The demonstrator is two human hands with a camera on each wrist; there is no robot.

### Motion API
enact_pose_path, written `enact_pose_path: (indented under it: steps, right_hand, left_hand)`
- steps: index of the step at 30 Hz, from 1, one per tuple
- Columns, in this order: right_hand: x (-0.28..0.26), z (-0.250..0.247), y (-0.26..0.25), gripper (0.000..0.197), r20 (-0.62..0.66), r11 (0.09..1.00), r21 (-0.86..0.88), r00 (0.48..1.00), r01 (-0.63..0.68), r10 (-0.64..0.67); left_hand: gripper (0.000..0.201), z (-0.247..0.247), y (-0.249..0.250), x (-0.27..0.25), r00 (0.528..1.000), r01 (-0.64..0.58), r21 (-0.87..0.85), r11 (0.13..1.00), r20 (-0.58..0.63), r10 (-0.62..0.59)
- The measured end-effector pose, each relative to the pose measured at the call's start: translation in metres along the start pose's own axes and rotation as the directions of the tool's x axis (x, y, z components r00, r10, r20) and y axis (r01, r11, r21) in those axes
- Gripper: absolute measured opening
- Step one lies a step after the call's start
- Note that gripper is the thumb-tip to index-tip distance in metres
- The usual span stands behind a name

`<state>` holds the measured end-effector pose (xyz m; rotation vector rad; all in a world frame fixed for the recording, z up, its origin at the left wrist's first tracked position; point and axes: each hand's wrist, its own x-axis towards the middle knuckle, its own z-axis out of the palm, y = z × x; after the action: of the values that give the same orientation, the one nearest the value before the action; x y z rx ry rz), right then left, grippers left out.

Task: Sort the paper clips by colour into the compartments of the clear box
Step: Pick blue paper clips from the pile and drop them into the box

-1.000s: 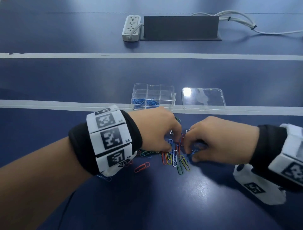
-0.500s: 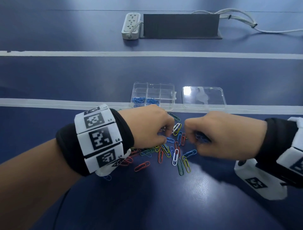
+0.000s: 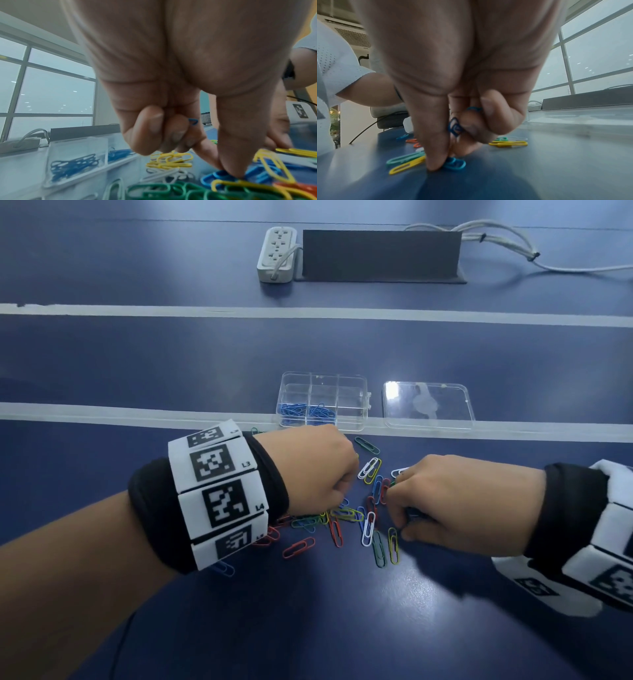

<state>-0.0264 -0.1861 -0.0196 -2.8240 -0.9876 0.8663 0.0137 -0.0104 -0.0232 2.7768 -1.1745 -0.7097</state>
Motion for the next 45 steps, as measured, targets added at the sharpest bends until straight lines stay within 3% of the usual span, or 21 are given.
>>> enact_pose_path:
  steps: [8, 10, 15, 21, 26, 32, 41, 45]
  right_hand:
    - [-0.002, -0.002, -0.003, 0.005, 0.005, 1.000, 0.026, 1.000, 0.001, -0.001]
    - [-0.001, -0.014, -0.002, 0.011, 0.009, 0.999, 0.035, 0.999, -0.038, 0.037]
    - [0.015, -0.056, 0.002, 0.011, -0.164, 0.979, 0.184, 0.980, -0.083, 0.114]
    - [0.072, -0.087, -0.009, 0.006, -0.324, 0.944, 0.323, 0.929, -0.069, 0.178]
    - [0.111, -0.098, -0.025, 0.023, -0.307, 0.958, 0.245, 0.925, -0.151, 0.225]
    - [0.116, -0.100, -0.035, 0.027, -0.306, 0.973, 0.128, 0.925, -0.192, 0.223]
    - [0.101, -0.098, -0.031, 0.039, -0.353, 0.970, 0.224, 0.920, -0.092, 0.169]
    - [0.094, -0.095, -0.028, 0.036, -0.450, 0.978, 0.207, 0.885, -0.026, 0.119]
  left_hand:
    - [0.013, 0.001, -0.003, -0.004, 0.999, 0.019, -0.007, 1.000, -0.032, -0.019]
    - [0.014, 0.000, -0.002, -0.005, 0.999, 0.019, 0.021, 1.000, -0.040, -0.018]
    - [0.013, 0.001, 0.003, -0.009, 0.999, 0.052, 0.069, 0.996, -0.013, -0.051]
    - [0.019, 0.005, 0.001, -0.014, 0.995, 0.089, 0.029, 0.996, 0.034, -0.090]
    - [0.019, 0.002, -0.003, -0.021, 0.996, 0.083, -0.022, 0.996, -0.010, -0.084]
    - [0.023, 0.001, -0.006, -0.021, 0.999, 0.033, -0.018, 0.999, -0.027, -0.034]
    - [0.027, -0.003, 0.000, -0.013, 0.999, -0.033, 0.019, 0.999, 0.038, 0.032]
    - [0.024, -0.001, 0.004, -0.011, 0.999, -0.028, 0.055, 0.998, 0.042, 0.025]
